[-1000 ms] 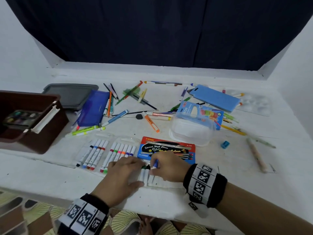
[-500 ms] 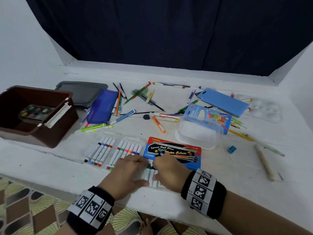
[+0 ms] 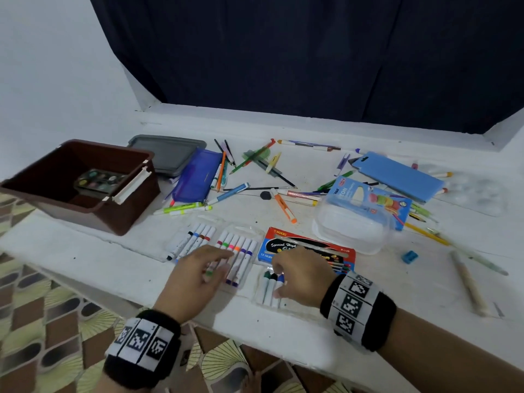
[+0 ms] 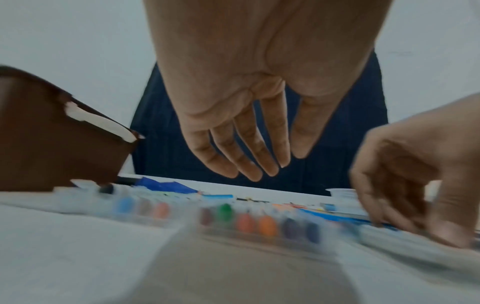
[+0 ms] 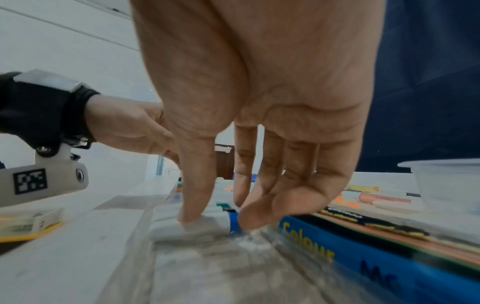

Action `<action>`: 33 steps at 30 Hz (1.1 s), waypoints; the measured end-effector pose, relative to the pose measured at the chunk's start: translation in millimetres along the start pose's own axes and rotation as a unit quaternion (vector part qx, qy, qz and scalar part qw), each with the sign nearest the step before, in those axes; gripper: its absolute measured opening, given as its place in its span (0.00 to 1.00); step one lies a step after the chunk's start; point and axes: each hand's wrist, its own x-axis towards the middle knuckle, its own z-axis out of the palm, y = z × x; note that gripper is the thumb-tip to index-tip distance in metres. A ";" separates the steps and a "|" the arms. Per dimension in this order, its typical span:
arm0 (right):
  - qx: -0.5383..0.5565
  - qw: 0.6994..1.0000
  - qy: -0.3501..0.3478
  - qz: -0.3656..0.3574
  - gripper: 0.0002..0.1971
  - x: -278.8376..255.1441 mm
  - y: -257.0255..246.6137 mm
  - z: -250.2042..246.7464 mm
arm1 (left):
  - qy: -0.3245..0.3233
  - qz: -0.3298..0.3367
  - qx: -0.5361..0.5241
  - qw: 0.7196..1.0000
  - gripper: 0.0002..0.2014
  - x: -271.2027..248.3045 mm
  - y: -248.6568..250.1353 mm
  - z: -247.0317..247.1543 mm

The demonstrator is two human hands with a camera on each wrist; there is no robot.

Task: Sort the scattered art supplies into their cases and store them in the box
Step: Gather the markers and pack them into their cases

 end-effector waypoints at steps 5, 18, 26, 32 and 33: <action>0.089 0.995 0.040 0.005 0.10 15.3 -1.3 -17.4 | 0.046 -0.031 0.126 0.990 0.12 13.7 -58.2 -45.9; -0.092 0.994 -0.062 -0.006 0.34 129.1 -76.4 -19.8 | -0.156 -0.038 0.073 0.984 0.13 57.7 -124.7 -87.8; -0.131 0.986 -0.092 0.044 0.38 157.2 -94.1 -15.3 | -0.196 -0.014 0.084 0.977 0.20 76.5 -128.6 -87.6; -0.115 0.986 -0.106 0.057 0.35 159.6 -98.2 -21.8 | -0.237 0.016 0.124 0.963 0.22 83.2 -130.8 -89.7; -0.106 0.987 -0.104 0.060 0.33 161.7 -97.7 -25.3 | -0.241 0.022 0.119 0.963 0.22 83.6 -132.3 -89.7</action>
